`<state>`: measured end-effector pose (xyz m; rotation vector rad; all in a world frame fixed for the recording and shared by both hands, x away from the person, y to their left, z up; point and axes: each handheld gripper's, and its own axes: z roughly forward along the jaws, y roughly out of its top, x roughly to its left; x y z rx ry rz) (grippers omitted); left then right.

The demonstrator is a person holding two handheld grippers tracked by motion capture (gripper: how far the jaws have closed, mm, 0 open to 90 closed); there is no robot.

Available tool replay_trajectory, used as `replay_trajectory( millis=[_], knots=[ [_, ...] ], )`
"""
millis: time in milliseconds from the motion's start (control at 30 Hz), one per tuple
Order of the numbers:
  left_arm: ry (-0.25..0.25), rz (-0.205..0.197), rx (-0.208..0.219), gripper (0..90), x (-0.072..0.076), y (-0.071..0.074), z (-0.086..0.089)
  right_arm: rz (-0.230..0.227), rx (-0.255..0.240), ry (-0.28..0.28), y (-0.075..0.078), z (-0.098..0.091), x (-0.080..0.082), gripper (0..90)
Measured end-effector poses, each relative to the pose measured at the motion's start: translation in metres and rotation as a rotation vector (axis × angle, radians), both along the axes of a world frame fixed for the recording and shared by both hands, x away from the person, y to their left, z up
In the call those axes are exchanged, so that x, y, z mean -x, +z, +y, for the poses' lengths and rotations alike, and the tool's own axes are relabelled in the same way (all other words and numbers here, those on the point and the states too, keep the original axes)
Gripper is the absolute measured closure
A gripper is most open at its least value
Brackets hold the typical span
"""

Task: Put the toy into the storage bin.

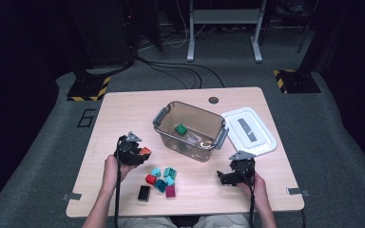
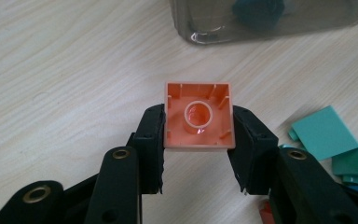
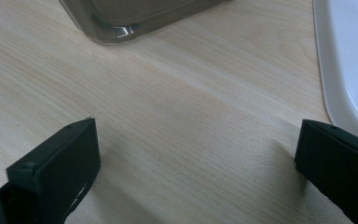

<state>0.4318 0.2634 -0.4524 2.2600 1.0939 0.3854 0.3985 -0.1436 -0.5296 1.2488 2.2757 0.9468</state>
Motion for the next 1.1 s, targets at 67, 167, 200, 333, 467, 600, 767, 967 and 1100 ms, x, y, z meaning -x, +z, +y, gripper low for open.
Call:
replay_trajectory(
  millis=[67,167,200,333,467,600,767,967,1100],
  knots=[
    [-0.001,-0.009,0.0,58.6,0.0,0.005,0.002,0.0,0.0,0.0,0.0,0.0,0.0,0.0],
    [0.006,-0.027,0.006,58.6,0.0,0.013,0.004,0.001,-0.001,-0.002,0.0,0.0,0.0,0.0],
    [0.001,-0.03,0.005,58.6,0.0,0.015,0.004,0.001,-0.001,-0.002,0.0,0.0,0.0,0.0],
    [-0.002,-0.04,-0.002,58.6,0.0,0.024,0.004,0.002,-0.001,-0.005,0.0,0.0,0.0,0.0],
    [-0.003,-0.045,-0.003,58.6,0.001,0.028,0.004,0.002,-0.001,-0.005,0.0,0.0,0.0,0.0],
    [-0.002,-0.055,-0.008,58.6,0.0,0.031,0.003,0.002,-0.001,-0.005,0.0,0.0,0.0,0.0],
    [0.004,-0.064,-0.001,58.6,-0.002,0.039,0.006,0.002,-0.001,-0.005,0.0,0.0,0.0,0.0],
    [0.007,-0.078,-0.002,58.6,-0.004,0.048,0.007,0.002,-0.001,-0.005,0.0,0.0,0.0,0.0],
    [0.016,-0.092,0.004,58.6,-0.005,0.055,0.007,0.003,-0.002,-0.005,0.0,0.0,0.0,0.0]
  ],
)
